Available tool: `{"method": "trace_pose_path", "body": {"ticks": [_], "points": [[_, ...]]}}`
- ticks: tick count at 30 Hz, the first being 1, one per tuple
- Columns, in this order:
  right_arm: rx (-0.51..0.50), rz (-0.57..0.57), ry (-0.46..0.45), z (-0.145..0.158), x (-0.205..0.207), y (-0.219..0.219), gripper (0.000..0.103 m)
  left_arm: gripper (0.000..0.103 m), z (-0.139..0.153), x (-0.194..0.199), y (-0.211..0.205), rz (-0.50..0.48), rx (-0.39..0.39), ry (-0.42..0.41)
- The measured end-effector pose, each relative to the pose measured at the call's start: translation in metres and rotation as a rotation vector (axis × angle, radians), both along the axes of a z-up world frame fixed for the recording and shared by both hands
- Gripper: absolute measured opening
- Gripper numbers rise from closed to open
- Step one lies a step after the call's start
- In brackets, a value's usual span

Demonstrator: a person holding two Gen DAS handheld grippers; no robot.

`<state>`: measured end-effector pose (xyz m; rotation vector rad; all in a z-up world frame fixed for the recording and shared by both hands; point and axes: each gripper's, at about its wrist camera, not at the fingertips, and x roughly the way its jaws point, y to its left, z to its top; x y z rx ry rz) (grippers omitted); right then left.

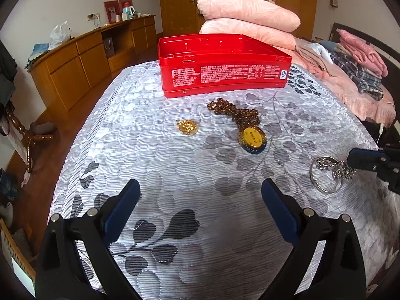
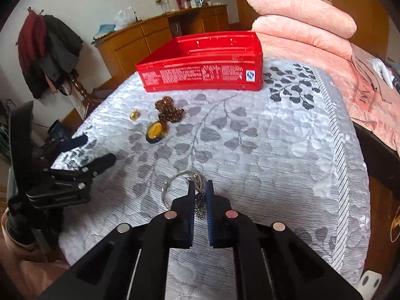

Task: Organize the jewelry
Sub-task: 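Lower the left gripper around the silver ring while the right holds the keychain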

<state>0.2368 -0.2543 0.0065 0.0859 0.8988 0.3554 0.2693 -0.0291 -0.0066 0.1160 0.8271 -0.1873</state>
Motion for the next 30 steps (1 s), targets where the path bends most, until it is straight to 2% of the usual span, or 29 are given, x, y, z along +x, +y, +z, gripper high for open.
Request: {"method": "trace_pose_path", "body": {"ticks": [4, 10, 19, 30], "points": [[0.057, 0.020, -0.052, 0.020, -0.006, -0.002, 0.008, 0.095, 0.000, -0.001, 0.000, 0.000, -0.005, 0.001], [0.048, -0.018, -0.091, 0.036, -0.005, -0.010, 0.008, 0.095, 0.001, -0.002, -0.004, -0.010, -0.012, 0.000], [0.014, -0.124, -0.016, 0.007, 0.004, -0.039, 0.008, 0.095, 0.005, -0.002, -0.033, -0.076, -0.036, 0.006], [0.037, -0.138, 0.017, -0.015, 0.000, -0.059, 0.008, 0.095, -0.006, -0.004, -0.095, -0.162, -0.047, 0.075]]}}
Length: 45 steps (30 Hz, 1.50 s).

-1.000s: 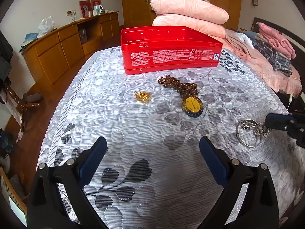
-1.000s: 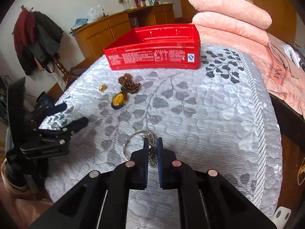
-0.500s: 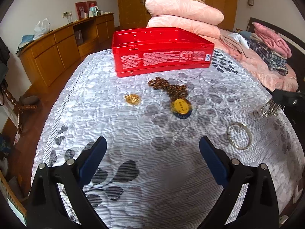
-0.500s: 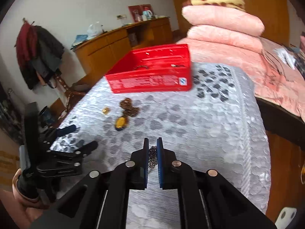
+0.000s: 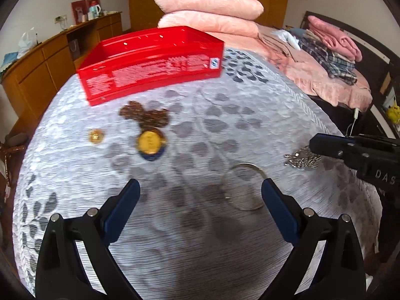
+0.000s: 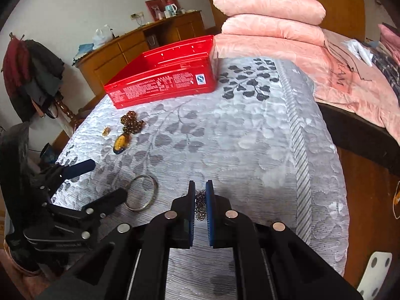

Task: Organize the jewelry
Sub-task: 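Lower the left gripper around the silver ring while the right holds the keychain, then grasp the silver ring with the left gripper and carry it toward the red box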

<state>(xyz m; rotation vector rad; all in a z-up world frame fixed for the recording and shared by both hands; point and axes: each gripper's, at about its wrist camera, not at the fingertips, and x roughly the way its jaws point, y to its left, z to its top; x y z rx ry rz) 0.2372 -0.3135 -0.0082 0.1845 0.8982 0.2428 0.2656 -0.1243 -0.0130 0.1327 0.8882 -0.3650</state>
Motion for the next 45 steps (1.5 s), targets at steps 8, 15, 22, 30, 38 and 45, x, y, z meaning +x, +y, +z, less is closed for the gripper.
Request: {"method": "trace_pose_path", "body": {"ticks": [8, 15, 22, 30, 38, 45], "points": [[0.028, 0.021, 0.011, -0.010, 0.000, -0.001, 0.008, 0.095, -0.011, 0.004, -0.022, -0.021, 0.016, 0.058], [0.048, 0.026, 0.015, -0.014, -0.002, -0.003, 0.008, 0.071, -0.015, 0.002, -0.035, -0.035, 0.053, 0.037], [0.047, 0.028, 0.021, -0.015, -0.003, -0.003, 0.009, 0.047, -0.011, -0.001, -0.031, -0.040, 0.037, 0.015], [-0.007, 0.033, 0.025, -0.013, -0.006, 0.001, 0.051, 0.047, -0.005, -0.001, -0.013, -0.009, 0.001, 0.011], [-0.068, 0.044, 0.033, -0.020, 0.001, 0.013, 0.047, 0.047, -0.005, 0.003, -0.003, 0.012, -0.001, 0.013], [-0.151, 0.009, 0.020, -0.020, -0.005, 0.013, 0.019, 0.047, -0.006, 0.003, -0.003, 0.013, 0.007, 0.012]]}}
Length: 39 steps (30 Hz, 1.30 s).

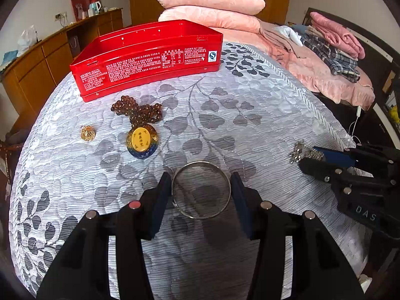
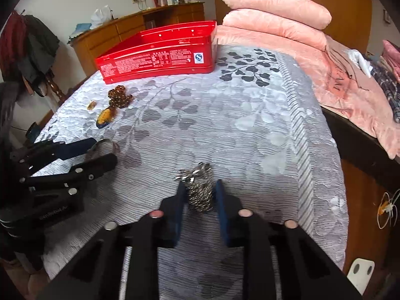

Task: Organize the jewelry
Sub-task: 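Grasp the silver ring with the left gripper and carry it toward the red box, then release the ring and keychain into the red box and withdraw both grippers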

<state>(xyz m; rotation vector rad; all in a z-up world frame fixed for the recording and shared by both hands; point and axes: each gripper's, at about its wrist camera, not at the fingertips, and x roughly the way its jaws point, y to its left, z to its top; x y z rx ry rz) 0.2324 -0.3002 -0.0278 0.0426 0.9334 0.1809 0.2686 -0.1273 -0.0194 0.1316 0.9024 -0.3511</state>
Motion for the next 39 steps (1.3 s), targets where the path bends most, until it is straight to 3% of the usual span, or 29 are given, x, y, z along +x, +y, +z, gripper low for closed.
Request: {"method": "trace_pose_path", "body": {"ticks": [23, 39], "points": [[-0.020, 0.032, -0.124, 0.057, 0.008, 0.032, 0.018, 0.047, 0.037, 0.010, 0.035, 0.079, -0.032, -0.093], [-0.046, 0.105, -0.234, 0.127, 0.102, 0.072, 0.018, 0.047, 0.104, 0.085, 0.073, 0.188, -0.077, -0.211]]}}
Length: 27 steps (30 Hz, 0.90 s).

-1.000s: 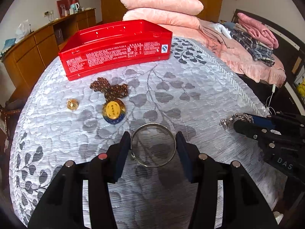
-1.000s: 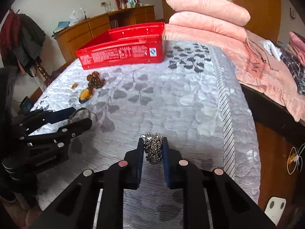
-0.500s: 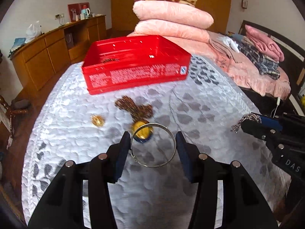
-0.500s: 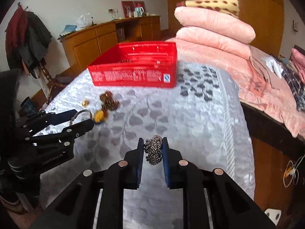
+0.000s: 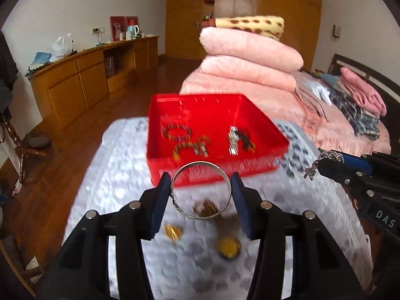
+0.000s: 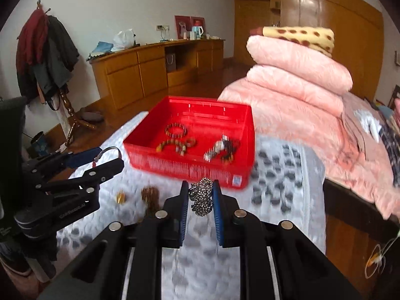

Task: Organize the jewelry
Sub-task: 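Release the ring and keychain into the red box and withdraw both grippers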

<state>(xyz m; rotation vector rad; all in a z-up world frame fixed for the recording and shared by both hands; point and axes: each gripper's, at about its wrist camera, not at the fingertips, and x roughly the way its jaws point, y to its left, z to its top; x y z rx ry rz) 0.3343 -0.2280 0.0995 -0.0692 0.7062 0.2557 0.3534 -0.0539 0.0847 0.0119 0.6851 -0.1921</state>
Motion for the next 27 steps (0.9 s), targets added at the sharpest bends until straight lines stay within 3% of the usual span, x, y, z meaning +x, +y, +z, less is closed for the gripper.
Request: {"method": "trace_pose_path", "body": {"ticks": [6, 9, 18, 20, 23, 24, 26, 27], "points": [[0.022, -0.008, -0.012, 0.018, 0.056, 0.004, 0.018, 0.047, 0.023, 0.050, 0.002, 0.022, -0.008, -0.023], [0.031, -0.007, 0.009, 0.013, 0.083, 0.005, 0.018, 0.047, 0.025, 0.079, -0.001, 0.028, -0.019, -0.013], [0.063, -0.019, 0.108, -0.031, 0.142, -0.004, 0.019, 0.048, -0.012, 0.144, -0.019, 0.002, -0.006, 0.069], [0.076, -0.025, 0.110, -0.034, 0.146, -0.007, 0.029, 0.049, -0.019, 0.152, -0.021, 0.002, -0.001, 0.090], [0.049, -0.048, 0.081, -0.033, 0.144, -0.012, 0.035, 0.068, -0.022, 0.157, -0.017, 0.003, -0.018, 0.088], [0.039, -0.054, 0.072, -0.032, 0.143, -0.013, 0.037, 0.069, -0.021, 0.156, -0.016, 0.007, -0.017, 0.076], [0.018, -0.076, 0.042, -0.026, 0.136, -0.018, 0.055, 0.071, -0.014, 0.150, -0.012, 0.014, 0.001, 0.045], [0.008, -0.083, 0.023, -0.022, 0.130, -0.020, 0.059, 0.079, -0.011, 0.146, -0.009, 0.015, 0.007, 0.030]]}}
